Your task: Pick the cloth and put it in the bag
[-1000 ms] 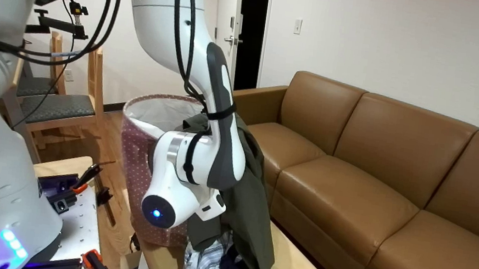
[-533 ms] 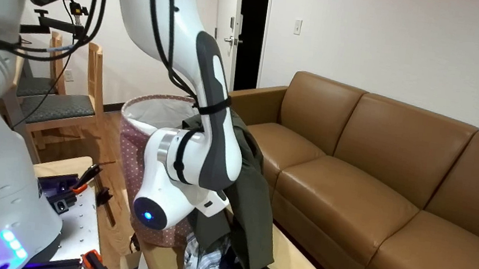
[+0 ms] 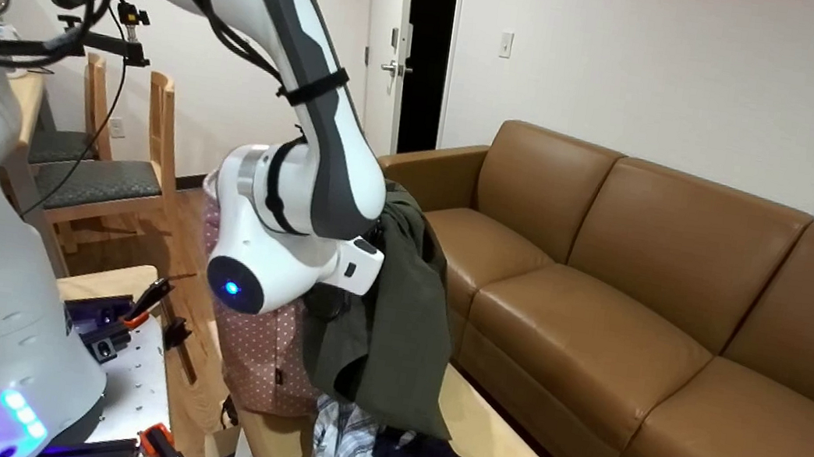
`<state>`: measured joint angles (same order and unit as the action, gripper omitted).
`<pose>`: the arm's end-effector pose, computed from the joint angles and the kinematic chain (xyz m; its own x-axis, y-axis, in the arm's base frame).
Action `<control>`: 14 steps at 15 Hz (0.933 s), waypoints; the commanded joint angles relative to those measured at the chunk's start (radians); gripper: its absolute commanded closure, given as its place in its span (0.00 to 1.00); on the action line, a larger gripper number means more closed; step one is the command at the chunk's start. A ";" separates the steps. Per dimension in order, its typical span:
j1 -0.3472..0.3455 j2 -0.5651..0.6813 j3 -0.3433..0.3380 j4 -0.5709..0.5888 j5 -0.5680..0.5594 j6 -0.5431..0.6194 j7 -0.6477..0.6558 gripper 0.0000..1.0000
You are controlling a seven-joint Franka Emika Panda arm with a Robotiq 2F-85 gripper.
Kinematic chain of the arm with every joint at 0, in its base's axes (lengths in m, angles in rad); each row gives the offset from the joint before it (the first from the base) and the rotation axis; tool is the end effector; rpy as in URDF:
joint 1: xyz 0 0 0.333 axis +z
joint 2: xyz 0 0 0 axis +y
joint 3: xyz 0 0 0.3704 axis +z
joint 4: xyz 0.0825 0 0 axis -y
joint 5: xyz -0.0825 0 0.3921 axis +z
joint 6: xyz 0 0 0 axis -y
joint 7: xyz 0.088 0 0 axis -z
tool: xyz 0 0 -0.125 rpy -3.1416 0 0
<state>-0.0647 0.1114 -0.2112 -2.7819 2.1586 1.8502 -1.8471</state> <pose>0.3873 -0.0287 0.2289 0.5980 -0.6464 0.4739 0.1889 -0.4609 -0.8671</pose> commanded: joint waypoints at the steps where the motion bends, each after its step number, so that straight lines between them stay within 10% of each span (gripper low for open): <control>1: 0.070 -0.108 0.104 0.009 0.109 0.157 -0.130 0.95; 3: 0.116 -0.217 0.173 -0.043 0.165 0.326 -0.177 0.94; 4: 0.059 -0.098 0.136 0.005 0.105 0.211 -0.126 0.94; 14: 0.070 -0.393 0.206 -0.007 0.059 0.487 -0.074 0.96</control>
<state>0.0117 -0.0995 -0.0476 -2.7698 2.2552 2.2127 -1.9758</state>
